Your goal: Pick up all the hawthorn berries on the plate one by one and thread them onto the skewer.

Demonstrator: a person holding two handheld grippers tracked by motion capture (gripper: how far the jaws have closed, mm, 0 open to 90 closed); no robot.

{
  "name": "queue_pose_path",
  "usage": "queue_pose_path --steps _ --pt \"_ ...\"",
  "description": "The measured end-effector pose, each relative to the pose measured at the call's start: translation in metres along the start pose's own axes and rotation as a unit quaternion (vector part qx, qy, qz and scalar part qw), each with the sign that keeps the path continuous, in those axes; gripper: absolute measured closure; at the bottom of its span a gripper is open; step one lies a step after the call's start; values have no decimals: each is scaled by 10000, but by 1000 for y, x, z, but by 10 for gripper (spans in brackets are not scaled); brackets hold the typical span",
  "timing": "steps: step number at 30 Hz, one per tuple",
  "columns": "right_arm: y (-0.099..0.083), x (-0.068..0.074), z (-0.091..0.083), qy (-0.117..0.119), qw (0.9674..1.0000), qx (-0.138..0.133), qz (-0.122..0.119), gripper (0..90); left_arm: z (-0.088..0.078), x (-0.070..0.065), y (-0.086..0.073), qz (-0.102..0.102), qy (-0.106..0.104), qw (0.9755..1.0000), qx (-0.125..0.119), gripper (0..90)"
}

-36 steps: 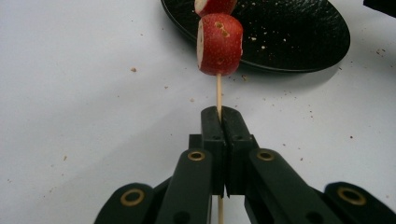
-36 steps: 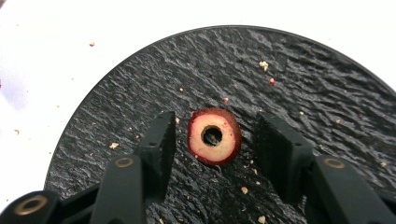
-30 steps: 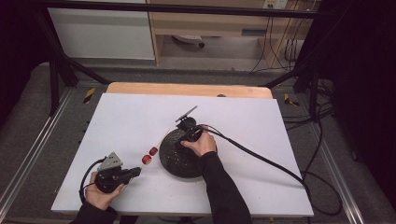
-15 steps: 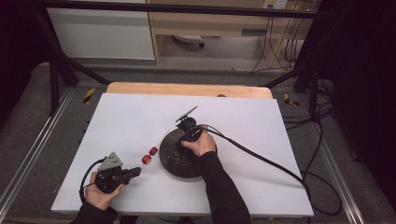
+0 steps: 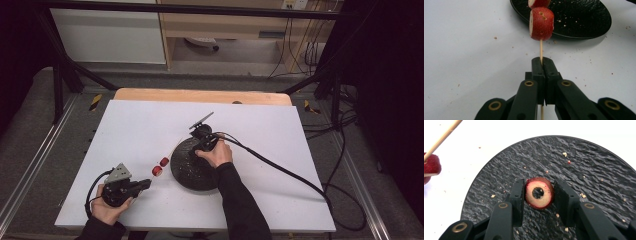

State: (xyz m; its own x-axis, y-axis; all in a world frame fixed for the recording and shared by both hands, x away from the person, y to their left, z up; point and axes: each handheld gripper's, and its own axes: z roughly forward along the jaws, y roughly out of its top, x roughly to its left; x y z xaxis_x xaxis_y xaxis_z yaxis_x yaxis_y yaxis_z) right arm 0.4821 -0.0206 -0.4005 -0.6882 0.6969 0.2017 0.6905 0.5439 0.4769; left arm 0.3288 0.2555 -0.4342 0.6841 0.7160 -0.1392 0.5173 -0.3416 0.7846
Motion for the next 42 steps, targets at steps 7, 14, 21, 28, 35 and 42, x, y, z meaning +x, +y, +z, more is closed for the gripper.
queue_pose_path --steps 7,14,21,28,35,42 --pt "-3 1 -11 8 10000 -22 -25 626 0 -1 0 10 -1 10000 -1 889" --pt "-9 0 -21 32 9999 -122 15 626 0 -2 0 39 1 10000 -9 889" --pt "-25 -4 -31 175 9986 -469 143 626 1 -4 0 58 0 10000 -17 889" --pt "-42 -5 -40 377 9953 -867 216 626 2 -7 1 81 -15 10000 -39 889" --pt "-58 -3 -46 636 9866 -1465 323 626 3 -11 1 110 -41 9999 -52 889" --pt "-69 -1 -47 831 9780 -1841 516 626 3 -13 1 106 -43 9999 -73 889"
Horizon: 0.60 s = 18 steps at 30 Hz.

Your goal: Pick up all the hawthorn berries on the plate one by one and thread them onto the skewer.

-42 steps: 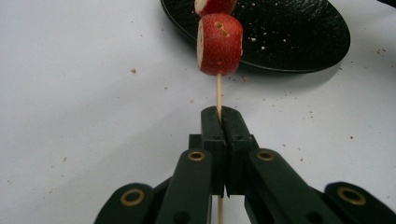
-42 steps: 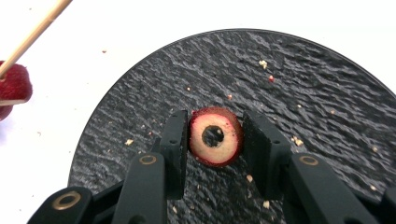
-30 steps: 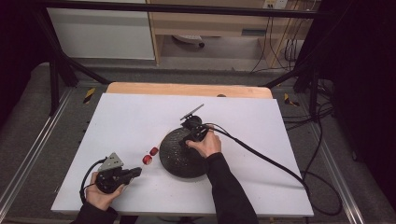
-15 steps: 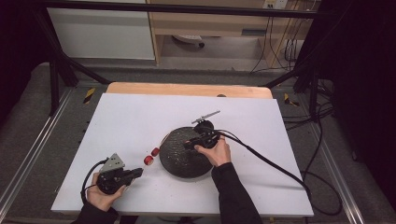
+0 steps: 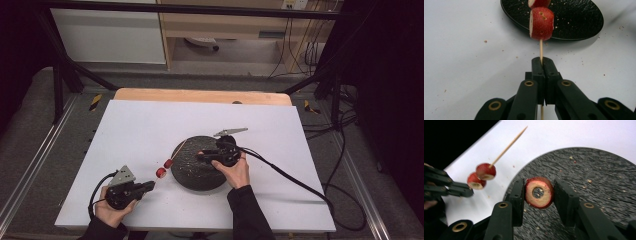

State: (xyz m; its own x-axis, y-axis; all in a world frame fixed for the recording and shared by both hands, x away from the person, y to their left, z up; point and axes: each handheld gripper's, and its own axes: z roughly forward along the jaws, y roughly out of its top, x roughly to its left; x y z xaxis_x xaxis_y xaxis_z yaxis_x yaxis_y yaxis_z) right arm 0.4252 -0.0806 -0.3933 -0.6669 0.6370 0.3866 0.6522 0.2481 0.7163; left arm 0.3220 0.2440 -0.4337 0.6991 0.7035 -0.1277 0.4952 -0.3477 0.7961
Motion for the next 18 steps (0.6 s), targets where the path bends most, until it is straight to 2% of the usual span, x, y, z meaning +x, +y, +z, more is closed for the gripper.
queue_pose_path --steps 1,4,5,8,14,18 --pt "-3 0 -1 71 9998 -154 76 626 0 -1 0 -6 -1 10000 -15 889" --pt "-5 0 -1 107 9994 -306 114 626 0 -1 0 -15 -9 10000 -30 889" --pt "-7 0 -2 167 9986 -462 188 626 0 -2 0 -18 -12 10000 -37 889" --pt "-9 0 -3 207 9979 -574 208 626 0 -3 0 -27 -12 10000 -45 889" --pt "-18 -4 -6 259 9943 -941 432 627 1 -6 1 -11 -14 10000 -57 889" --pt "-22 -6 -7 237 9907 -1227 548 627 3 -7 2 -33 -13 10000 -76 889"
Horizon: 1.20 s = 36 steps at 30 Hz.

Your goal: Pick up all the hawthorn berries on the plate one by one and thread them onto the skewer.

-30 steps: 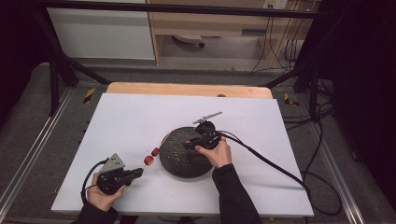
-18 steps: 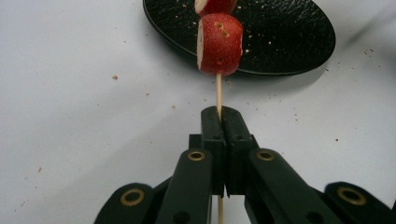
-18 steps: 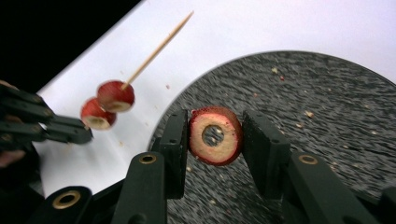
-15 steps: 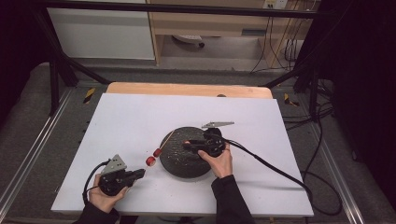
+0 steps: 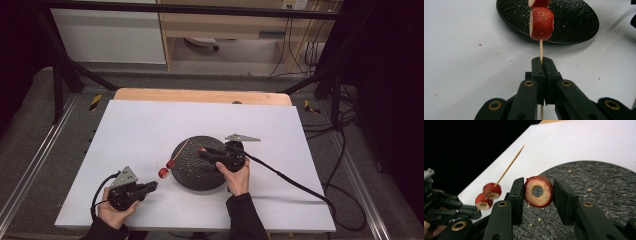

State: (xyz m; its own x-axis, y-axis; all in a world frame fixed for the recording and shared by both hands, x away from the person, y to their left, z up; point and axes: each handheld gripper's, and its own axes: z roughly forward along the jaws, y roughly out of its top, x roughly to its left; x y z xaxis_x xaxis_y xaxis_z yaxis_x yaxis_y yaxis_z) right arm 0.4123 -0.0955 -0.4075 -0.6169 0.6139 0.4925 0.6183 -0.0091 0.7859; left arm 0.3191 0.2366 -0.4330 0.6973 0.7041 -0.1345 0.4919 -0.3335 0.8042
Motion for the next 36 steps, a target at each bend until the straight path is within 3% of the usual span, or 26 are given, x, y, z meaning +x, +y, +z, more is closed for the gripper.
queue_pose_path --steps 9,18,21,28,34,36 --pt "-8 -4 -3 -50 9981 -566 248 626 5 -6 1 -9 4 10000 11 889" --pt "-12 -4 -6 -131 9930 -1090 431 627 9 -11 1 -21 30 10000 -14 888" --pt "-11 -4 -6 -134 9896 -1345 501 627 11 -14 2 -58 53 10000 -34 889" --pt "-8 -4 -6 -69 9860 -1551 601 627 12 -17 3 -110 41 9999 -80 888" --pt "-2 -5 -8 -68 9792 -1908 685 627 12 -20 6 -131 57 9998 -119 888" --pt "-1 -5 -9 -70 9786 -1927 718 627 12 -21 8 -130 74 9998 -130 888"
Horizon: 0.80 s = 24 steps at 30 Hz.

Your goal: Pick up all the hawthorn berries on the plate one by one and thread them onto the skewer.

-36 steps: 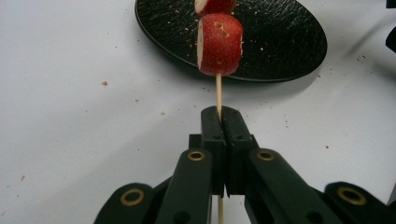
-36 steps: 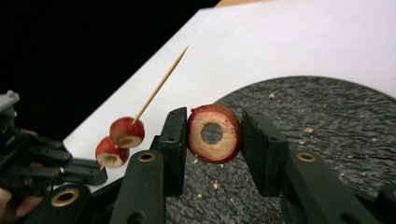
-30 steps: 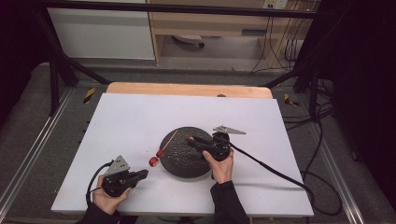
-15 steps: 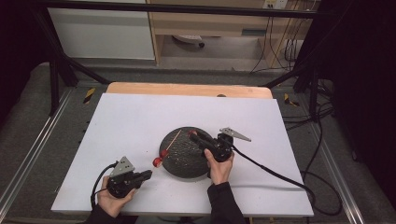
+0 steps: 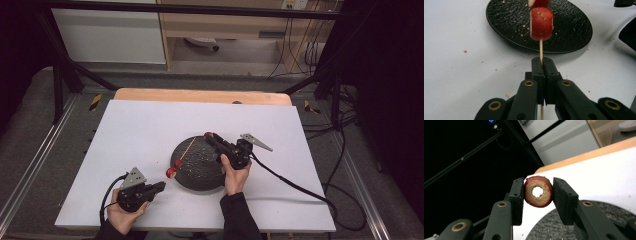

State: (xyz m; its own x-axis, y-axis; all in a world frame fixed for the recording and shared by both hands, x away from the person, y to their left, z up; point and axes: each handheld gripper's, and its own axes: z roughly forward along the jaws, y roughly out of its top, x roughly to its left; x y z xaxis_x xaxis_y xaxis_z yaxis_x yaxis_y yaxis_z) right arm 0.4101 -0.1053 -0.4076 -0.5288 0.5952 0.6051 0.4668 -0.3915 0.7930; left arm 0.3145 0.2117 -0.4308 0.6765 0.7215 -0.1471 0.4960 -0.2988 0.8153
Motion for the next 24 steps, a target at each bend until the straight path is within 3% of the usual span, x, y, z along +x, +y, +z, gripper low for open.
queue_pose_path --steps 5,24 --pt "8 0 -1 55 9997 -204 75 627 1 -6 6 4 -21 10000 -40 888" --pt "16 -1 -1 173 9979 -577 244 627 16 -28 21 26 -221 9996 -162 888"
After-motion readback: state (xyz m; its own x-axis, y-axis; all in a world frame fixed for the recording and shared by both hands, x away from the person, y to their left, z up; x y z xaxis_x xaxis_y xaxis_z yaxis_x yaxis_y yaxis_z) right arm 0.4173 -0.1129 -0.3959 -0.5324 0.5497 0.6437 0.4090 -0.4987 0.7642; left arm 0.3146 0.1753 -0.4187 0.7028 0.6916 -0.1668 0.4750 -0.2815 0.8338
